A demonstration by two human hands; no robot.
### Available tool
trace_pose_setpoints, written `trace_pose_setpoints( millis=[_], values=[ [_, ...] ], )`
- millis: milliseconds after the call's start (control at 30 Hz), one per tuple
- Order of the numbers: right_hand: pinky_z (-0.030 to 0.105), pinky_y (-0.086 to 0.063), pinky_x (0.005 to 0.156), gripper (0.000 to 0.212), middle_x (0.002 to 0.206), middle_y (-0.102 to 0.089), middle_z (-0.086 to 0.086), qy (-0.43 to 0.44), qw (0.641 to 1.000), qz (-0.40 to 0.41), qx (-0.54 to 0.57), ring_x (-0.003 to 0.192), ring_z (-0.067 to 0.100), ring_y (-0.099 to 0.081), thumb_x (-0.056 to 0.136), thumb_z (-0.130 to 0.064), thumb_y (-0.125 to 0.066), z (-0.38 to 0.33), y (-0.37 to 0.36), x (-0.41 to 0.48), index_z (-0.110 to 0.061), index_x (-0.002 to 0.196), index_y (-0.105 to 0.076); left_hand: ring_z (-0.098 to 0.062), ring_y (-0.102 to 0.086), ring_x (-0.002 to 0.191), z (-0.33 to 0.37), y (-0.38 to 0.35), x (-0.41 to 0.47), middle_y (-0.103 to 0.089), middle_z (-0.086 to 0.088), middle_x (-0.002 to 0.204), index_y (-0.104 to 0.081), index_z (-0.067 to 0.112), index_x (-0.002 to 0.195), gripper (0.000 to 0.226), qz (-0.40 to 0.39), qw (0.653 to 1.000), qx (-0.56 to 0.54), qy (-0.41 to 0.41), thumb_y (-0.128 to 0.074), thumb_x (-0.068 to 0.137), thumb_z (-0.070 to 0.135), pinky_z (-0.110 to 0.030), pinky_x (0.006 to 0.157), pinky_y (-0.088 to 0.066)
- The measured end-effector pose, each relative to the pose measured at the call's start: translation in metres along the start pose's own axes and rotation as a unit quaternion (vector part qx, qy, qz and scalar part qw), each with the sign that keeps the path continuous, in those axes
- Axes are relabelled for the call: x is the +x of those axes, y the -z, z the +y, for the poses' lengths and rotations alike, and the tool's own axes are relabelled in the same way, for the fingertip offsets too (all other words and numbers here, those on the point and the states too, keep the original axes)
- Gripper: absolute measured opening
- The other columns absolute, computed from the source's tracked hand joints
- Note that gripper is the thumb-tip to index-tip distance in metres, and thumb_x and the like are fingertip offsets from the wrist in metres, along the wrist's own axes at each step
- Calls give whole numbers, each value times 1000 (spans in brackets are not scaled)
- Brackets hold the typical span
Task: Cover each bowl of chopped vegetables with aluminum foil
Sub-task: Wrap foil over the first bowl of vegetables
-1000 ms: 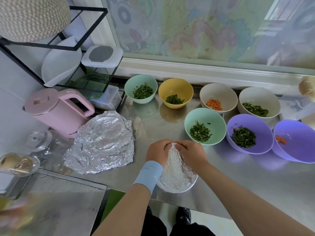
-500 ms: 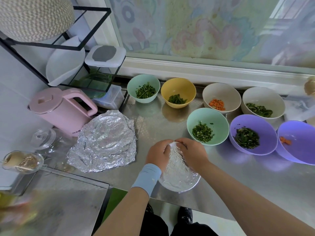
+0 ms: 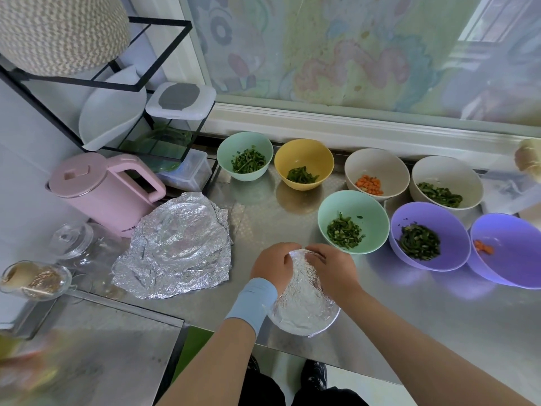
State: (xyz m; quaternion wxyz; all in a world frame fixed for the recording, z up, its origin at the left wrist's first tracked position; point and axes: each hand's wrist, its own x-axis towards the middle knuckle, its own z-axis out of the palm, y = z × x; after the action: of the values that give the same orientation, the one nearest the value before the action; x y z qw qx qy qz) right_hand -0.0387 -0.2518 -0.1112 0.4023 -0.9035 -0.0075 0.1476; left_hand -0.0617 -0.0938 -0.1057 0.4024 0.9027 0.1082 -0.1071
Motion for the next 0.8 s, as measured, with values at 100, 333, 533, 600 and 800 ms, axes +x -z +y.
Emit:
trace_pose_setpoints(
  millis=[100, 333, 533, 600, 800],
  values=[
    [28, -52, 80, 14, 87, -72, -16, -13, 999, -3, 50, 80, 5, -64, 92, -32, -64, 2, -2, 0, -31, 102, -75, -10, -63, 103, -4, -4, 1, -70, 12, 112, -71, 30, 111, 21, 18, 999, -35, 10, -57, 95, 28, -29, 95, -49],
    [22, -49, 80, 14, 86, -71, -23, -2, 998, -28, 50, 83, -3, -63, 92, -34, -64, 2, 0, 3, -36, 100, -75, -13, -65, 88, -2, -8, -3, -73, 9, 95, -73, 28, 102, 16, 63, 997, -43, 34, -58, 95, 29, -33, 83, -53],
    [22, -48, 81, 14, 90, -71, -19, 3, 1000, 6, 23, 85, 1, -62, 92, -34, -63, 5, -1, 0, -32, 102, -74, -10, -62, 95, -1, -6, -7, -69, 12, 102, -69, 26, 104, 20, 56, 997, -32, 34, -52, 95, 19, -28, 87, -51],
    [17, -46, 74, 12, 84, -71, -19, 7, 999, 18, 26, 80, -1, -62, 92, -32, -65, 6, -2, -2, -32, 96, -75, -5, -61, 99, -1, -4, -7, -68, 15, 109, -69, 30, 110, 25, 33, 998, -46, 19, -53, 95, 18, -21, 91, -48],
    [22, -50, 78, 15, 88, -72, -21, 31, 1000, 3, 1, 81, -2, -63, 92, -37, -63, 8, -2, 2, -34, 99, -76, -7, -66, 87, -1, -7, -8, -73, 12, 95, -74, 25, 101, 16, 59, 995, -74, 32, -60, 95, 24, -21, 83, -51]
  ],
)
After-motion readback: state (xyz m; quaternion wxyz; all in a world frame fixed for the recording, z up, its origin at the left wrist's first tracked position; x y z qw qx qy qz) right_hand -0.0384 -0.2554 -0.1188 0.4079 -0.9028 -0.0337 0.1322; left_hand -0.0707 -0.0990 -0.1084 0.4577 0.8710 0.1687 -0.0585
